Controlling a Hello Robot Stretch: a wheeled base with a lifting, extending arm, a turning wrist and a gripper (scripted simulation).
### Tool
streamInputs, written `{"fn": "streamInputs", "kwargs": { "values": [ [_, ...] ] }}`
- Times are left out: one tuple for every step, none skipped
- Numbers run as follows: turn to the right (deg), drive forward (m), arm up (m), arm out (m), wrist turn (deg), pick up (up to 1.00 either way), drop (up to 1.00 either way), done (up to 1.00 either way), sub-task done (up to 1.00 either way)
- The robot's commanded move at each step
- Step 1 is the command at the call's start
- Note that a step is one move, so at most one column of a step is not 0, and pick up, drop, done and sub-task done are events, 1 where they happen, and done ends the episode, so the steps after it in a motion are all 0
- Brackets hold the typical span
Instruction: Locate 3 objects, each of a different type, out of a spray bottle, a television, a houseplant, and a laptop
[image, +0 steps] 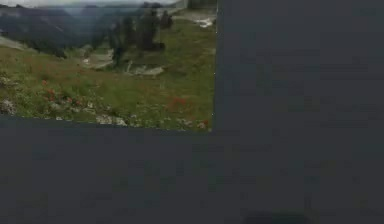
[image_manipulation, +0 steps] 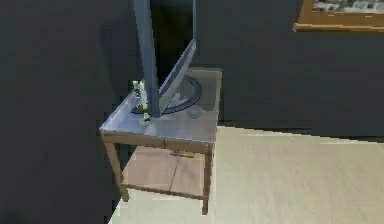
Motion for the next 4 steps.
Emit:
{"fn": "streamInputs", "kwargs": {
  "values": [
    [-45.0,0.00,0.00,0.00,0.0,0.00,0.00,0.00,0.00],
    [-18.0,0.00,0.00,0.00,0.0,0.00,0.00,0.00,0.00],
    [0.0,0.45,0.00,0.00,0.0,0.00,0.00,0.00,0.00],
    [-45.0,0.00,0.00,0.00,0.0,0.00,0.00,0.00,0.00]
  ]
}}
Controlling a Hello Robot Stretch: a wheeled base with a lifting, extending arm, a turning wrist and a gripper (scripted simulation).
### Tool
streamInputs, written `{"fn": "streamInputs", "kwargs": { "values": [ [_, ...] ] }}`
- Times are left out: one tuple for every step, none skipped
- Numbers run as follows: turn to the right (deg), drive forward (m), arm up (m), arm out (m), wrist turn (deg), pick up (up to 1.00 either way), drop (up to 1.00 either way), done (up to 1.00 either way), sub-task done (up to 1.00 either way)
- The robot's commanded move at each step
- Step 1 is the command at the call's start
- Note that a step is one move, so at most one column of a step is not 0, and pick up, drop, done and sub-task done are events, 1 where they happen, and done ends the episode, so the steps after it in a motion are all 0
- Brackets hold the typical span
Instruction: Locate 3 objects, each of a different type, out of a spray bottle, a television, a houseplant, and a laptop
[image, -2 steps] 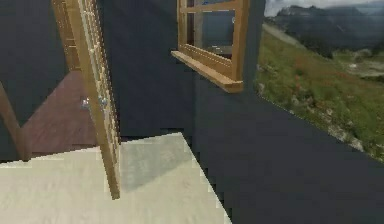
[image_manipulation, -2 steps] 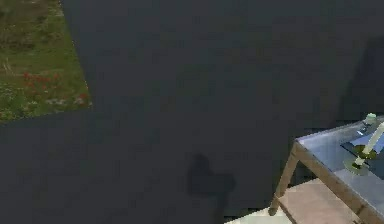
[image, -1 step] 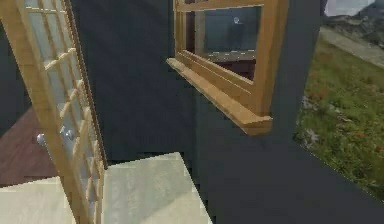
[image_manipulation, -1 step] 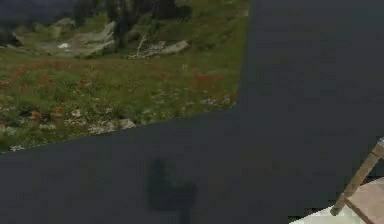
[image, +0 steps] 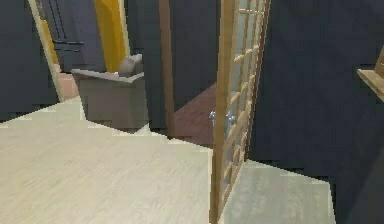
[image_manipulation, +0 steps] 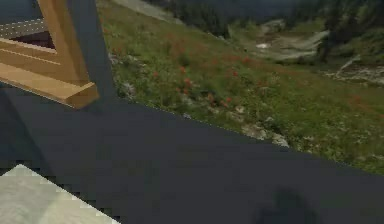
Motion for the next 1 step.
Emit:
{"fn": "streamInputs", "kwargs": {
  "values": [
    [-15.0,0.00,0.00,0.00,0.0,0.00,0.00,0.00,0.00]
  ]
}}
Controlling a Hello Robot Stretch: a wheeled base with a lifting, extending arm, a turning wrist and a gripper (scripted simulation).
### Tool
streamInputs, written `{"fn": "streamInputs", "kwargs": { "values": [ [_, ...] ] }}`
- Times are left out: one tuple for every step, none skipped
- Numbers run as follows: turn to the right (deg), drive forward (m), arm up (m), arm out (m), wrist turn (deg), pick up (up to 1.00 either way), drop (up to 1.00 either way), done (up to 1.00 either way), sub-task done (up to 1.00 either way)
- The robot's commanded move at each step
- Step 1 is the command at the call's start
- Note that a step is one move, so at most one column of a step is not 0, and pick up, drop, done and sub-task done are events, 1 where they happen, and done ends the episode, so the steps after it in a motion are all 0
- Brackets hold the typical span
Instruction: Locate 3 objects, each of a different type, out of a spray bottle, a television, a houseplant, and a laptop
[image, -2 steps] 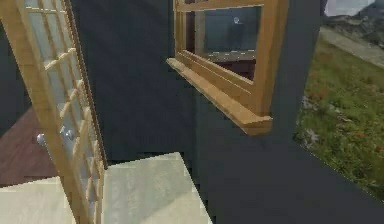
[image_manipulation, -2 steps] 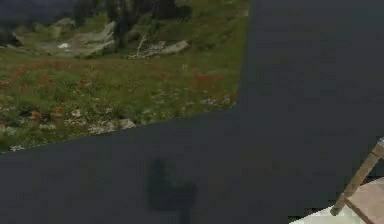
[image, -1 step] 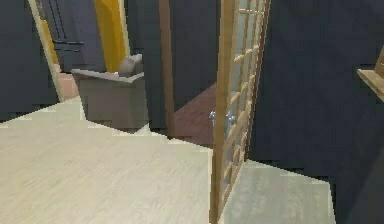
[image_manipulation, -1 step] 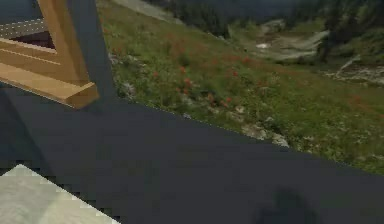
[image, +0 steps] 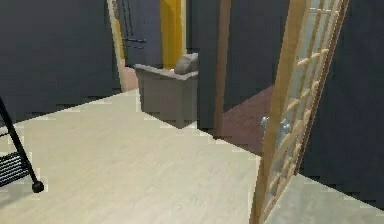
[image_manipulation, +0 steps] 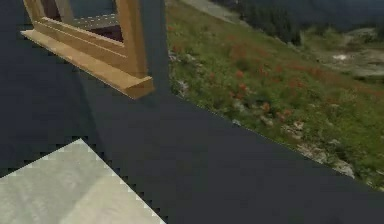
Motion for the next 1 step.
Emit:
{"fn": "streamInputs", "kwargs": {
  "values": [
    [0.0,1.00,0.00,0.00,0.0,0.00,0.00,0.00,0.00]
  ]
}}
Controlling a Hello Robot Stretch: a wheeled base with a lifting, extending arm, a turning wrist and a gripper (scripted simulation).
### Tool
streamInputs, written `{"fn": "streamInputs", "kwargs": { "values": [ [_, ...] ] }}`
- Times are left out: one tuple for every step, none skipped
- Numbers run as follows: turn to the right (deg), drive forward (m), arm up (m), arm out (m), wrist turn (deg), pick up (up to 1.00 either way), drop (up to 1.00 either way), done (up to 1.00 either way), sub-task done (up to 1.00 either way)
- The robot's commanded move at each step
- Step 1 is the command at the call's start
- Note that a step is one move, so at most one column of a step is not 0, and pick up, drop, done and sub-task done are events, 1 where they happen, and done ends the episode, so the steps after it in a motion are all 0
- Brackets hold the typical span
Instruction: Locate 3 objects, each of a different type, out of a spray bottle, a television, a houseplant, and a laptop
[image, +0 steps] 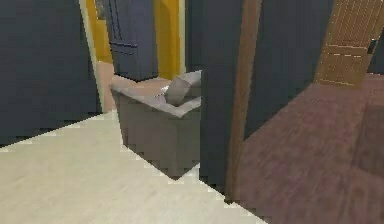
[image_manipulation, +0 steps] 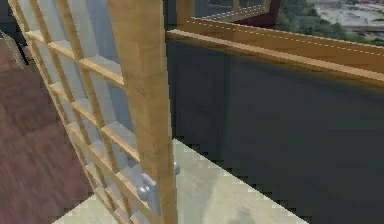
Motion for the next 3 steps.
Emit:
{"fn": "streamInputs", "kwargs": {
  "values": [
    [-15.0,0.00,0.00,0.00,0.0,0.00,0.00,0.00,0.00],
    [0.0,0.15,0.00,0.00,0.0,0.00,0.00,0.00,0.00],
    [36.0,0.00,0.00,0.00,0.0,0.00,0.00,0.00,0.00]
  ]
}}
